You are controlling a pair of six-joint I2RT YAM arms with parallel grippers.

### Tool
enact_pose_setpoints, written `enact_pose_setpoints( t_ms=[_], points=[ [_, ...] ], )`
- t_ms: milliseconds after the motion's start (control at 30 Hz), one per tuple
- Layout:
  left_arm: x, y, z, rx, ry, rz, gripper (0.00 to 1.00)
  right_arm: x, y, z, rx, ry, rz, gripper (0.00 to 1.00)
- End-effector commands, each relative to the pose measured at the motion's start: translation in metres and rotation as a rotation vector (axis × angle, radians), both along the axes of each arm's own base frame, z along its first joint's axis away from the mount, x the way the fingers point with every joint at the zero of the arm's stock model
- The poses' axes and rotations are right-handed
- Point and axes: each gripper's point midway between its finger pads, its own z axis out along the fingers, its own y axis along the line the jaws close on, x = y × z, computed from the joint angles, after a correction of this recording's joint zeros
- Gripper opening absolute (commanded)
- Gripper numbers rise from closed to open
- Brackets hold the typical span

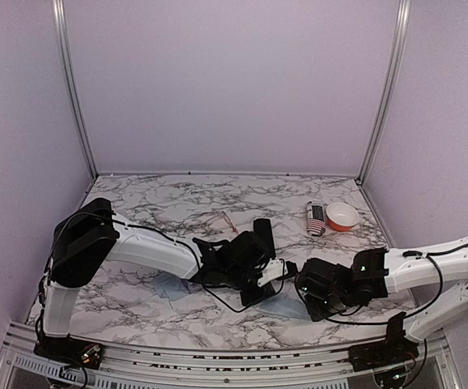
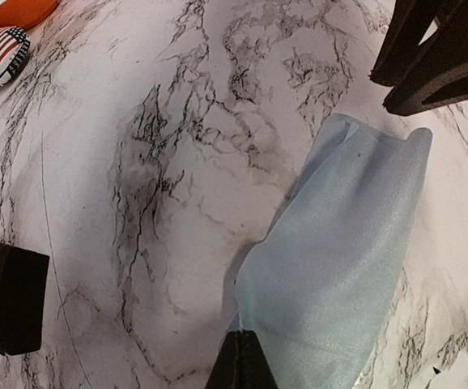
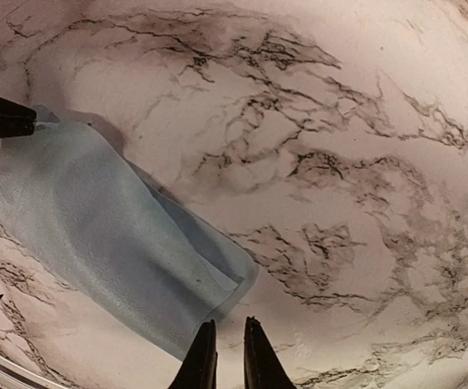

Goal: Organize the sunglasses
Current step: Fold the glasses cleaning cloth at the corner of the board.

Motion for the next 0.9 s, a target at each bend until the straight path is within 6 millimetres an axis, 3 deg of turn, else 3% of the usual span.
enact_pose_setpoints(
  t_ms=[0, 500, 867],
  points=[
    [-0.003, 0.0, -0.008, 0.034, -0.001, -0.013, 0.0, 0.006, 0.012, 0.002, 0.071, -0.007, -0.016, 0.13],
    [-0.004, 0.004, -0.01, 0.045, -0.001, -0.008, 0.0, 0.014, 0.002, -0.022, -0.022, 0.016, -0.041, 0.12],
    [-0.005, 0.005, -0.012, 0.048, 0.003, -0.011, 0.0, 0.019, 0.004, -0.024, -0.049, 0.006, -0.03, 0.11]
  ],
)
